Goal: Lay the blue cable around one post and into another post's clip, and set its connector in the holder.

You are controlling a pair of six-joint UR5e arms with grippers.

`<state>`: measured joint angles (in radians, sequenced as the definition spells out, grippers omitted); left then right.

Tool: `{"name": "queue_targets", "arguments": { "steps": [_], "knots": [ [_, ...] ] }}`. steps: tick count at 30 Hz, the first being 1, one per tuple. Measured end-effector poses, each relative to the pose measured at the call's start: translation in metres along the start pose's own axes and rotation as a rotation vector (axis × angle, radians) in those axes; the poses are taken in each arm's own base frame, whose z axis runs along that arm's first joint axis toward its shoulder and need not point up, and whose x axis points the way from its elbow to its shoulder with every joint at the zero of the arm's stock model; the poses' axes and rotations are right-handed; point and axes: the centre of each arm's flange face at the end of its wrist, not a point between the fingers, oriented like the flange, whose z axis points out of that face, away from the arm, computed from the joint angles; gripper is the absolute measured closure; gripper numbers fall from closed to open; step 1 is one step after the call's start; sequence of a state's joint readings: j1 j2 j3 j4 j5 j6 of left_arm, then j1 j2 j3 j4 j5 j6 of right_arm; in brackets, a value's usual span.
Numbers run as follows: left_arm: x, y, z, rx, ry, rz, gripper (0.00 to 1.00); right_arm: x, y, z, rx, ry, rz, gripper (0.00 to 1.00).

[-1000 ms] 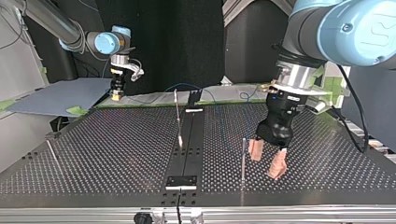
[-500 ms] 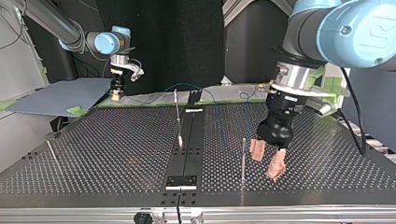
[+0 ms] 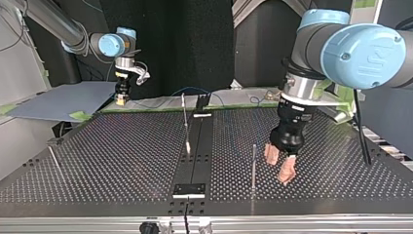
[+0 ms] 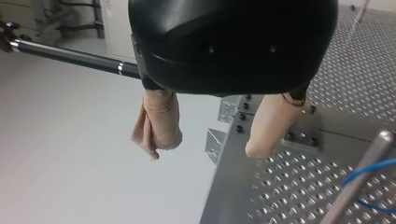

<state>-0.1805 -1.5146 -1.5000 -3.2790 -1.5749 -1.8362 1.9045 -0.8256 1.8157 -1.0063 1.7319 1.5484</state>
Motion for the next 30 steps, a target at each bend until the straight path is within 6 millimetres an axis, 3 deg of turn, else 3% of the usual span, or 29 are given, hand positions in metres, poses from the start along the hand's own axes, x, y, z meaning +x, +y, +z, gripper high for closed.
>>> {"name": "queue_targets", "arguments": {
  "steps": [15, 30],
  "knots": [
    [-0.013, -0.003, -0.007, -0.008, 0.041, 0.088, 0.00, 0.000, 0.001, 0.001, 0.002, 0.002, 0.003, 0.80],
    [-0.012, -0.007, -0.009, -0.003, 0.051, 0.088, 0.00, 0.000, 0.002, 0.001, 0.000, -0.003, 0.003, 0.80]
  ]
}}
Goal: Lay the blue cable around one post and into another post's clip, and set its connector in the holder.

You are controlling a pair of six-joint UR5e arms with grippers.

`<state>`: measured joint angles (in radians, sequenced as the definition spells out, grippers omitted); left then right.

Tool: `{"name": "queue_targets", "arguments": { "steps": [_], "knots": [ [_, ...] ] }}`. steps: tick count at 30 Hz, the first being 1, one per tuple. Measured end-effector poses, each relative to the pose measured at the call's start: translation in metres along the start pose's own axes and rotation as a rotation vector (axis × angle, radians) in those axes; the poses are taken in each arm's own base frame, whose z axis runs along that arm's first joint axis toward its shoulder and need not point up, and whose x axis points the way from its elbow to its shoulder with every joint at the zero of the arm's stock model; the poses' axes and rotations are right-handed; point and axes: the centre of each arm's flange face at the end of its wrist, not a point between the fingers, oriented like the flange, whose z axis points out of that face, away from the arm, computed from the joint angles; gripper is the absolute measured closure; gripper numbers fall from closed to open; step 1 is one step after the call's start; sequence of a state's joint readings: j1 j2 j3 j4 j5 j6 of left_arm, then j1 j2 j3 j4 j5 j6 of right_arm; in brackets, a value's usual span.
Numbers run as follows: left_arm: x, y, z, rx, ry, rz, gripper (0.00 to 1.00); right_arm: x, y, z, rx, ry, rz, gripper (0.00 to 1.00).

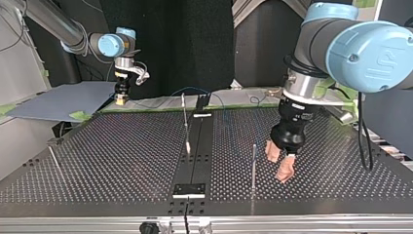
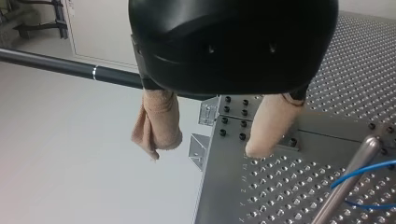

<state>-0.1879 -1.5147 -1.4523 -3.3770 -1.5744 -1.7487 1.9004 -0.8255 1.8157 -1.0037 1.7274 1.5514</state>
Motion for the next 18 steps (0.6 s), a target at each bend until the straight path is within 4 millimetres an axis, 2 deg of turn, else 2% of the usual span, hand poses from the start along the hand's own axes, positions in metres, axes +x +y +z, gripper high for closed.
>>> {"name": "queue_targets", "arguments": {
  "steps": [10, 18],
  "knots": [
    [0.014, 0.007, -0.002, -0.042, 0.034, -0.003, 0.00, 0.000, 0.000, 0.000, 0.000, -0.005, -0.001, 0.80],
    [0.016, 0.008, -0.002, -0.046, 0.040, -0.004, 0.00, 0.000, 0.000, 0.000, 0.000, -0.004, -0.001, 0.80]
  ]
}}
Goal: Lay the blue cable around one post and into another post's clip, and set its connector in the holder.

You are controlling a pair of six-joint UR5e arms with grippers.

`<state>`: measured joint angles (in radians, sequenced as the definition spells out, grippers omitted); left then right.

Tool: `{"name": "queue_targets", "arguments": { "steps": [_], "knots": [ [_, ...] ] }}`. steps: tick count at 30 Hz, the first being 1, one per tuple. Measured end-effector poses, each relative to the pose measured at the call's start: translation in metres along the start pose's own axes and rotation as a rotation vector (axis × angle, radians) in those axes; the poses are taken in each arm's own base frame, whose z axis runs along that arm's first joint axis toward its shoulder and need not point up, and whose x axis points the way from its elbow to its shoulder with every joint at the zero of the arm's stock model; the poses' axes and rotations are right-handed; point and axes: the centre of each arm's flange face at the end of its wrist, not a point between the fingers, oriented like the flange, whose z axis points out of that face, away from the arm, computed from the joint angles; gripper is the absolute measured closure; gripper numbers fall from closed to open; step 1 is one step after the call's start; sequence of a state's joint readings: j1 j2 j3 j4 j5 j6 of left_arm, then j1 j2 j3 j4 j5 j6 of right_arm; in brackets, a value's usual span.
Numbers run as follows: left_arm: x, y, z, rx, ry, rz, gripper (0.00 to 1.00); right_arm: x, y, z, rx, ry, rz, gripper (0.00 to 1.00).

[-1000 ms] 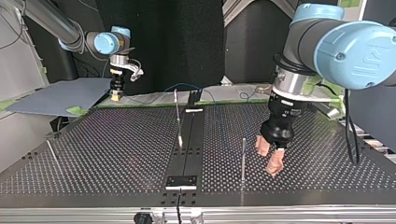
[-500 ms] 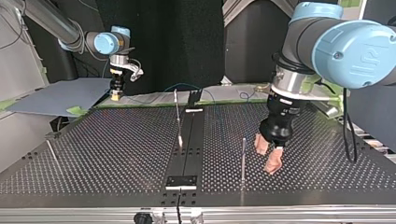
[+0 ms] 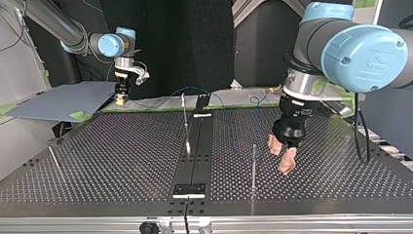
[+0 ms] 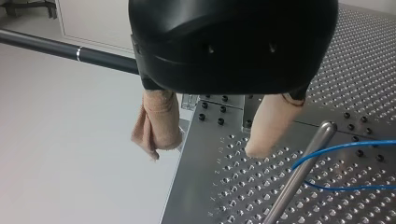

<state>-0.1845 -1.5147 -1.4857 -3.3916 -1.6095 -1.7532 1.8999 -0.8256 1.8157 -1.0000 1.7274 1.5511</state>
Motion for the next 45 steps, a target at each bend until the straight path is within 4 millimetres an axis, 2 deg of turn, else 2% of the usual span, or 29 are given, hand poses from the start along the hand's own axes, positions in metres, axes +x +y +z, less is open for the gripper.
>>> {"name": "queue_targets", "arguments": {
  "steps": [37, 45],
  "knots": [
    [-0.001, 0.001, 0.000, -0.008, -0.005, 0.001, 0.00, 0.000, 0.001, 0.001, -0.002, 0.002, 0.000, 0.80],
    [0.005, -0.014, -0.011, 0.051, -0.012, 0.027, 0.00, 0.000, 0.002, 0.001, -0.003, 0.001, 0.000, 0.80]
  ]
}}
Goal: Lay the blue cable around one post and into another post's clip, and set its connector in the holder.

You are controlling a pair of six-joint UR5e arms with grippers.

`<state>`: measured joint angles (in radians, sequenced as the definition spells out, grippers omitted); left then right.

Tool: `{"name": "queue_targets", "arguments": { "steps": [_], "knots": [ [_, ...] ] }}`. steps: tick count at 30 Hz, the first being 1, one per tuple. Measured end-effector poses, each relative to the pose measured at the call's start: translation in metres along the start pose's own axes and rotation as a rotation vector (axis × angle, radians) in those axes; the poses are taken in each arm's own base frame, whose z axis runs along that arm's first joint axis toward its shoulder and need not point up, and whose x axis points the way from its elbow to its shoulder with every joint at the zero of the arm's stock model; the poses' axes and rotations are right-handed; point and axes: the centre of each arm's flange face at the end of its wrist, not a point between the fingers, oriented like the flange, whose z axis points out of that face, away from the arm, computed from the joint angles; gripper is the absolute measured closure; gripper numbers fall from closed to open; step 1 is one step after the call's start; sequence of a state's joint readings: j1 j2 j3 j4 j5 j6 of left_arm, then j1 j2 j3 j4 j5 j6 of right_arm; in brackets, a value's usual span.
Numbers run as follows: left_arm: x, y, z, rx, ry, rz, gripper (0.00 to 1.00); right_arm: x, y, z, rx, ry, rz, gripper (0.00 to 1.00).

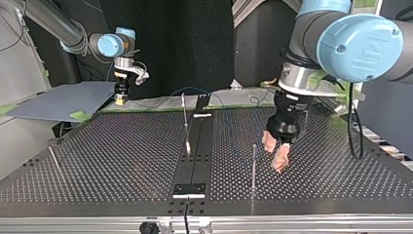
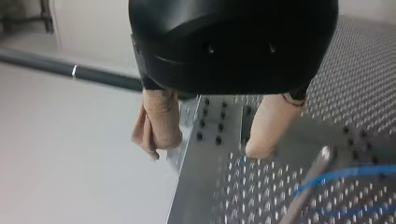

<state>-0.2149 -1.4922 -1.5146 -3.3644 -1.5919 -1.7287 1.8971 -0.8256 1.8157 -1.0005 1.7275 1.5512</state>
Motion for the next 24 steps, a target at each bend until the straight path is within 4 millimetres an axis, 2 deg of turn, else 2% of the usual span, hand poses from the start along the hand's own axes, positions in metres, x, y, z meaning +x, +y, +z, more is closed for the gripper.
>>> {"name": "queue_targets", "arguments": {
  "steps": [14, 20, 24],
  "knots": [
    [0.010, -0.044, -0.048, 0.195, -0.071, 0.022, 0.00, 0.000, -0.004, -0.002, 0.004, -0.007, -0.003, 0.80],
    [0.043, -0.057, -0.045, 0.205, -0.043, 0.014, 0.00, -0.001, -0.004, -0.003, 0.002, -0.010, -0.003, 0.80],
    [0.076, -0.067, -0.037, 0.200, -0.007, 0.023, 0.00, -0.001, -0.004, -0.003, 0.001, -0.012, -0.003, 0.80]
  ]
}}
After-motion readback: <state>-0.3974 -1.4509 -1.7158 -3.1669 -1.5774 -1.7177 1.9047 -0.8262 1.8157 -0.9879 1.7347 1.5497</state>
